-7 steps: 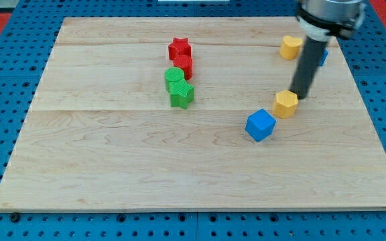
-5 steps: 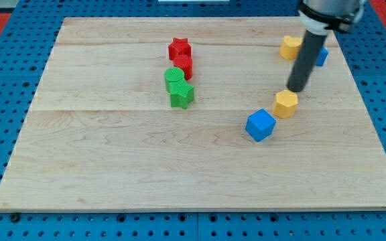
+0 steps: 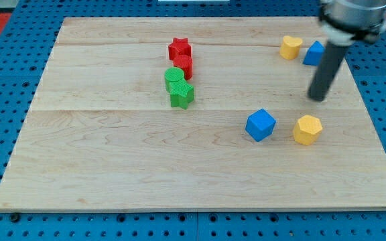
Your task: Push the triangle below the green star
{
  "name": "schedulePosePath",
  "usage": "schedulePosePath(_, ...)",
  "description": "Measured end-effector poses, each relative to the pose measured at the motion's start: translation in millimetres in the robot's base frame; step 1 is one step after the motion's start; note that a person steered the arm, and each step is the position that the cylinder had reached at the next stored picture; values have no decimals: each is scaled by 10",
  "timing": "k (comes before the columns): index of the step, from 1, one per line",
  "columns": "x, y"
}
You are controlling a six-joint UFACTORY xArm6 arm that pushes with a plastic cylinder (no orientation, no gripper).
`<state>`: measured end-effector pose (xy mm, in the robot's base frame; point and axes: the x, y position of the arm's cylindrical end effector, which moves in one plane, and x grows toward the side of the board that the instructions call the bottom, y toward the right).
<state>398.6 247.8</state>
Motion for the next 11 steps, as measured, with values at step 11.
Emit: schedulePosePath(11,203,-1462)
